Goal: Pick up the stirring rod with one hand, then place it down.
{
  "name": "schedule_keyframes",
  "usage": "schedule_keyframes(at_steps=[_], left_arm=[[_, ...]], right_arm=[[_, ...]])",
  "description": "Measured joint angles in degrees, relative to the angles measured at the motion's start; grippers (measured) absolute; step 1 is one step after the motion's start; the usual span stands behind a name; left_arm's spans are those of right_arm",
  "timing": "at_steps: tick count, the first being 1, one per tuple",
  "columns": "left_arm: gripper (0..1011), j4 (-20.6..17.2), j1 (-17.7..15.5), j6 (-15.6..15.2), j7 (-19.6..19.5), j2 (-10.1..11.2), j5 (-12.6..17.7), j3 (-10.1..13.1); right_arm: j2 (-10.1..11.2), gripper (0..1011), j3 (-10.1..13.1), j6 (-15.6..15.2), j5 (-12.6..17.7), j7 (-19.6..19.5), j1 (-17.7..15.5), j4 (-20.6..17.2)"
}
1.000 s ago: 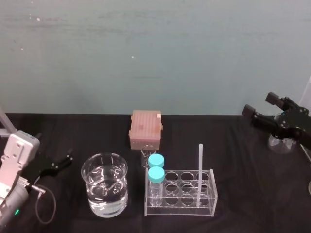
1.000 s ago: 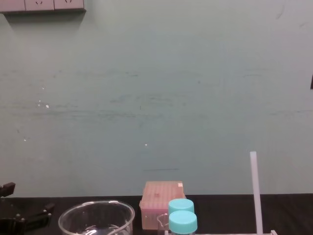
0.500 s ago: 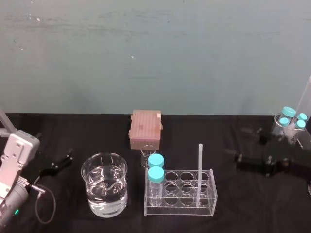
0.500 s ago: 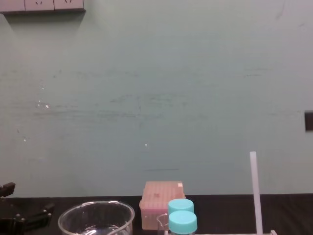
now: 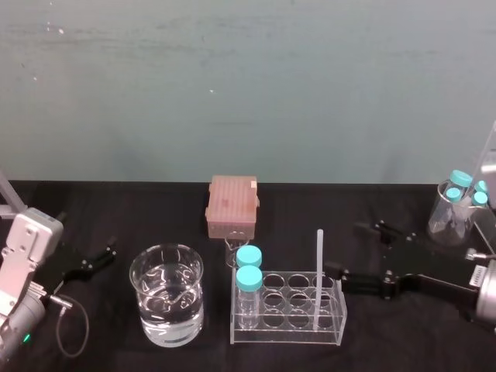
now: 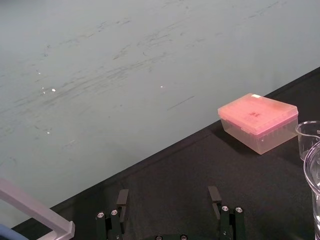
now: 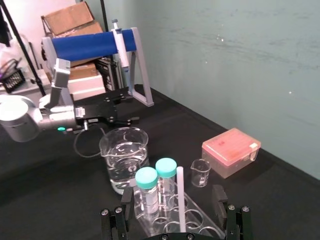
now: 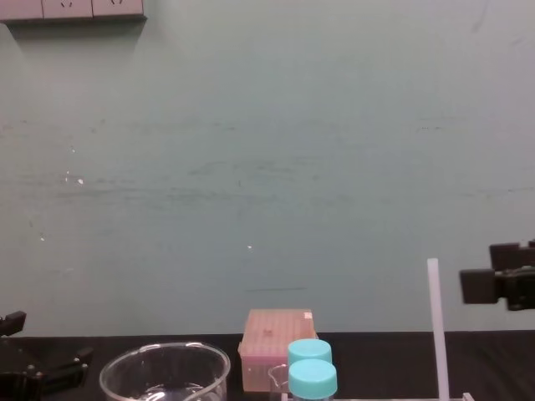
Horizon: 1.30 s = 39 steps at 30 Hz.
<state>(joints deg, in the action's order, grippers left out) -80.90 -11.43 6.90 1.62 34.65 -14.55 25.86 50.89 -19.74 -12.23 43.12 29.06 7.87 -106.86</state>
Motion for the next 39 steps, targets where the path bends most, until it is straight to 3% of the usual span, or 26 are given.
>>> schedule_keyframes(at_steps=[12, 18, 25, 39], left_arm=[[1005, 0.0, 0.0, 0.0, 0.0, 0.0, 0.0, 0.0], [1005, 0.0, 0.0, 0.0, 0.0, 0.0, 0.0, 0.0], [1005, 0.0, 0.0, 0.0, 0.0, 0.0, 0.0, 0.0], [1005, 0.0, 0.0, 0.0, 0.0, 0.0, 0.0, 0.0]], right_arm=[[-5.3, 1003, -4.4, 0.9, -7.9, -1.9, 3.7, 4.0], [-8.2, 1003, -4.9, 3.1, -10.4, -3.0, 3.9, 6.3], [-10.6, 1003, -5.3, 3.7, -12.4, -3.3, 4.2, 8.6], [-12.4, 1003, -4.6, 3.2, -14.1, -2.4, 3.7, 9.5]])
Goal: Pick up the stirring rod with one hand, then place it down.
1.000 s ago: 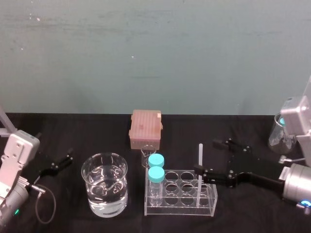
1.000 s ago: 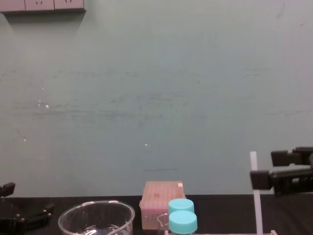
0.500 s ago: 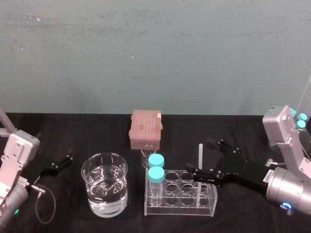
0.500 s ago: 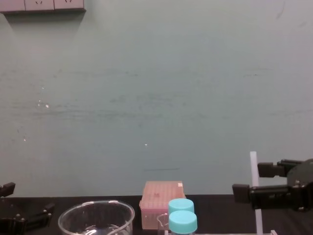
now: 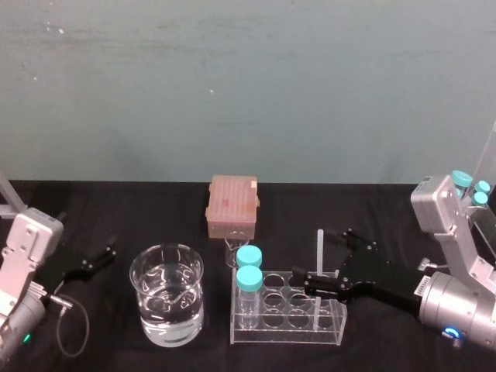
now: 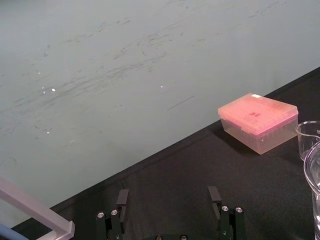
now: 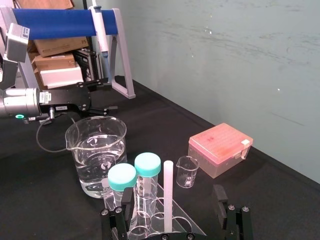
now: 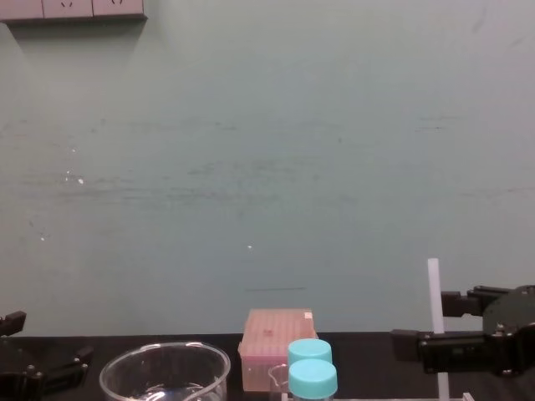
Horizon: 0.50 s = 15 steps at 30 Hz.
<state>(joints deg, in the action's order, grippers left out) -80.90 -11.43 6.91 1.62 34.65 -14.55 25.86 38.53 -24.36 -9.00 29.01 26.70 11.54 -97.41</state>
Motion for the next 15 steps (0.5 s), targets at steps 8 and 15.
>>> schedule_keyframes(at_steps=[8, 15], left_arm=[[1005, 0.0, 0.0, 0.0, 0.0, 0.0, 0.0, 0.0], [1005, 0.0, 0.0, 0.0, 0.0, 0.0, 0.0, 0.0]], right_arm=[[-0.6, 1003, 0.8, -0.6, -0.4, 0.3, -0.6, 0.0], [-0.9, 1003, 1.4, -1.3, -0.2, 0.3, -1.2, -0.2]])
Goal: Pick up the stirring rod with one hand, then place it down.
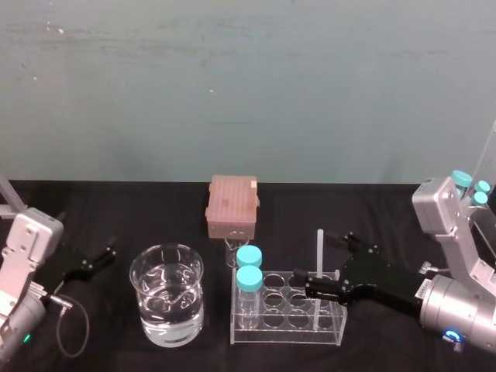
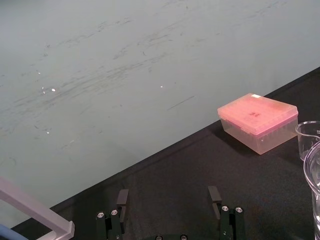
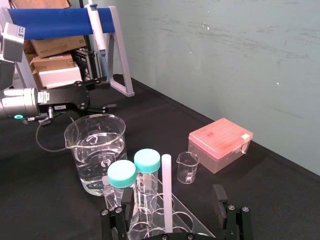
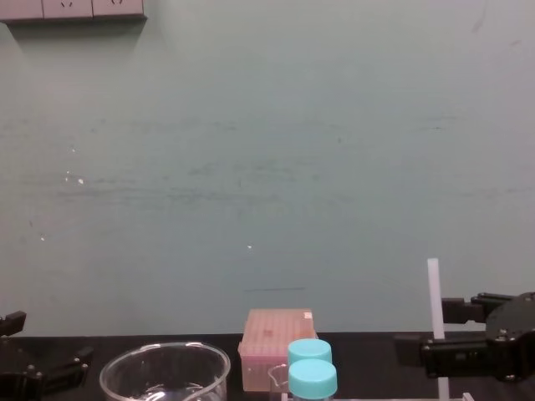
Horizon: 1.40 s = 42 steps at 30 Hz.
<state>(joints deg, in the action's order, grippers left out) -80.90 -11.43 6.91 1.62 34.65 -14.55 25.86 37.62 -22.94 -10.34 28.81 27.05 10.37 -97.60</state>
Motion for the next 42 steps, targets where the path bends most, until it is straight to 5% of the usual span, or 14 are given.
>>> schedule_keyframes(at_steps=[23, 42], left_arm=[[1005, 0.0, 0.0, 0.0, 0.0, 0.0, 0.0, 0.0], [1005, 0.0, 0.0, 0.0, 0.0, 0.0, 0.0, 0.0]], right_arm=[[-0.3, 958, 0.2, 0.7, 0.0, 0.5, -0.5, -0.2], [-0.3, 390, 0.2, 0.5, 0.2, 0.2, -0.5, -0.2]])
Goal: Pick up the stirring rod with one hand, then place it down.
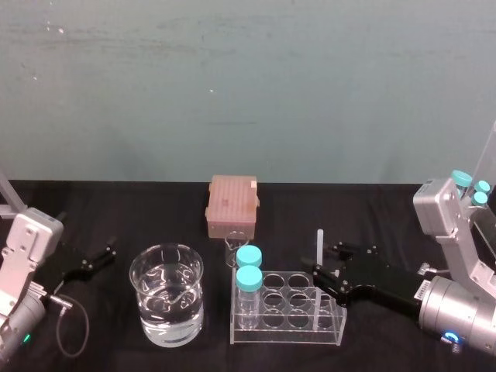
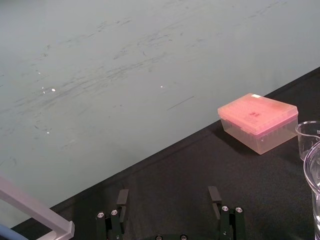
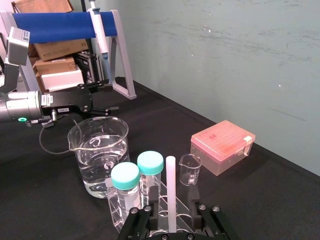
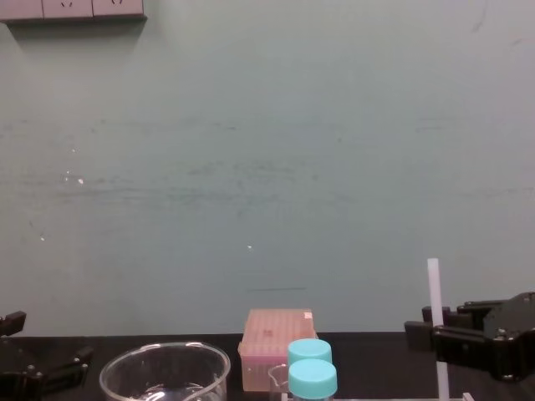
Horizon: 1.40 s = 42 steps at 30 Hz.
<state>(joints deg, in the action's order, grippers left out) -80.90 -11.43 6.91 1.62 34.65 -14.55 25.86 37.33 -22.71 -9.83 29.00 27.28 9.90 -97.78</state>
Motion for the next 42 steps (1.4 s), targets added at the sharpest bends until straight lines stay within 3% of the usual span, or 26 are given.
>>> schedule_keyframes(at_steps=[7, 11, 27, 37, 42], left_arm=[[1005, 0.0, 0.0, 0.0, 0.0, 0.0, 0.0, 0.0], [1005, 0.0, 0.0, 0.0, 0.0, 0.0, 0.0, 0.0], [1005, 0.0, 0.0, 0.0, 0.0, 0.0, 0.0, 0.0], [1005, 0.0, 0.0, 0.0, 0.0, 0.0, 0.0, 0.0], [1005, 0.0, 0.0, 0.0, 0.0, 0.0, 0.0, 0.0]], right_arm=[[0.0, 147, 0.0, 0.0, 0.0, 0.0, 0.0, 0.0], [0.0, 72, 0.0, 0.0, 0.0, -0.1, 0.0, 0.0], [0.0, 72, 0.1, 0.1, 0.0, 0.0, -0.1, 0.0], [0.0, 72, 1.7, 1.0, 1.0, 0.1, -0.4, -0.8], [0.8, 72, 2.7, -0.9, 2.6, 0.1, -0.2, -2.4]])
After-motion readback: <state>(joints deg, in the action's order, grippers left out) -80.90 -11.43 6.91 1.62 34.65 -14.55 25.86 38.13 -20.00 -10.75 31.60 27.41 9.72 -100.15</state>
